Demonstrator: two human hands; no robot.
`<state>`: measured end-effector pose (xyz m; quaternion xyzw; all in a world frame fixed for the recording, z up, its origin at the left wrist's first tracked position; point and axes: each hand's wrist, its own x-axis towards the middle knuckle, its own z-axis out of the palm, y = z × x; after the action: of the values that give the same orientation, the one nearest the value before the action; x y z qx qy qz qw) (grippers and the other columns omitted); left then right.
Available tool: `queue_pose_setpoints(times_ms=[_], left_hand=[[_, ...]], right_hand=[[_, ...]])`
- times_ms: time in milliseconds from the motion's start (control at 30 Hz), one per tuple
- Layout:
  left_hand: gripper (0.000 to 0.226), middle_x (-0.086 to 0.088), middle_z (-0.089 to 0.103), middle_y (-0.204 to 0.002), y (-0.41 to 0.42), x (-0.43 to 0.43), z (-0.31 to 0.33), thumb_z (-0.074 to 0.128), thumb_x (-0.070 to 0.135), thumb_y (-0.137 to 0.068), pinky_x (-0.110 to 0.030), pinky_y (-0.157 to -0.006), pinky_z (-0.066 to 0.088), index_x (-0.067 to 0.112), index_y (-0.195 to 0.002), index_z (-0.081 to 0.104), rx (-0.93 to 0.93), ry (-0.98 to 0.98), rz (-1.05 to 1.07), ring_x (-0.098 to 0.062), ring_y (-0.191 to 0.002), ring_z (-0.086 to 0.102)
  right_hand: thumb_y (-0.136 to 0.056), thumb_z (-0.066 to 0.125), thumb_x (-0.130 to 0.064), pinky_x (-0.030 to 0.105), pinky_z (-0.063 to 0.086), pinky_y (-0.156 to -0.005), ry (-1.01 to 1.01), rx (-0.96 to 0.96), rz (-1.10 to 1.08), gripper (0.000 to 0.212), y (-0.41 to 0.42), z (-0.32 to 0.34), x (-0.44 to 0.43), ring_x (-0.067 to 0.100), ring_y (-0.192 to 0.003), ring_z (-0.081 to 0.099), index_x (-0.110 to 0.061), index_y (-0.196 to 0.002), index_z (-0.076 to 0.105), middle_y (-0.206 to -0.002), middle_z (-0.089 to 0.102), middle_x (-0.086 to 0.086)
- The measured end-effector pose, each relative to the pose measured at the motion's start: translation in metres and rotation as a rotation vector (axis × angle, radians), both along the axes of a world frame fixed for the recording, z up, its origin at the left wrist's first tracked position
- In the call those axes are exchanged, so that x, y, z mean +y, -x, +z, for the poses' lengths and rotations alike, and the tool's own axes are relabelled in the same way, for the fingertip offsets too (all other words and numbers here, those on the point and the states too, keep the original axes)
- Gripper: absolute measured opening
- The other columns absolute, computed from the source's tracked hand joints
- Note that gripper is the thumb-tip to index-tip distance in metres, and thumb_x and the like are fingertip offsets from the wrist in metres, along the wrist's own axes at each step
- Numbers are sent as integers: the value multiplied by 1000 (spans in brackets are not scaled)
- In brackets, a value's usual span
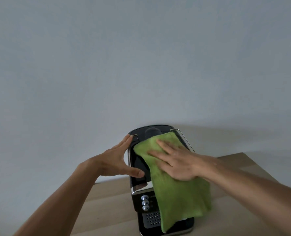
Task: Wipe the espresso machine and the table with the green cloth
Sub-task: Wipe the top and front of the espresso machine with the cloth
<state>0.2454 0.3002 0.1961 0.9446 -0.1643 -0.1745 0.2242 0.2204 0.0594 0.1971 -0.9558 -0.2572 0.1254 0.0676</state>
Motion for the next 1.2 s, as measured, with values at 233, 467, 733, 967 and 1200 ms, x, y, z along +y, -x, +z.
queue_pose_setpoints(times_ms=[233,467,733,967,1200], left_hand=[[145,34,-19,-149,-2,3,-7,68,86,-39,-36,-119,12,40,-148,-15,-5,49,0,1,-143,-1],[145,24,-6,-157,-6,4,-4,66,90,-36,-40,-119,13,44,-146,-16,-35,-25,17,-8,-146,3],[145,23,-13,-156,-3,3,-1,63,91,-37,-42,-119,10,42,-146,-19,-15,-70,12,-13,-147,-1],[146,28,-21,-152,-4,-1,6,62,91,-38,-43,-118,12,39,-145,-23,-6,-172,5,-16,-147,-2],[140,28,-23,-151,2,-3,8,60,88,-43,-36,-117,1,40,-145,-24,-40,-208,-8,-12,-145,-7]], right_hand=[[-98,24,-39,54,-5,-114,26,-90,50,52,-13,5,42,18,-144,-12,-30,-148,12,-158,-3,-3],[-97,20,-45,57,-2,-113,66,-73,-39,52,-26,0,34,24,-144,-11,-39,-147,4,-158,-8,-3],[-97,12,-43,43,6,-116,72,-45,-291,61,20,1,7,30,-144,3,-16,-149,-7,-157,-7,14],[-97,19,-45,40,-6,-117,37,-55,-97,61,-24,4,18,20,-143,-16,-27,-149,-7,-155,-21,4],[-93,34,-15,33,16,-116,-167,-87,1,47,-102,1,57,18,-141,23,-10,-139,40,-152,31,5]])
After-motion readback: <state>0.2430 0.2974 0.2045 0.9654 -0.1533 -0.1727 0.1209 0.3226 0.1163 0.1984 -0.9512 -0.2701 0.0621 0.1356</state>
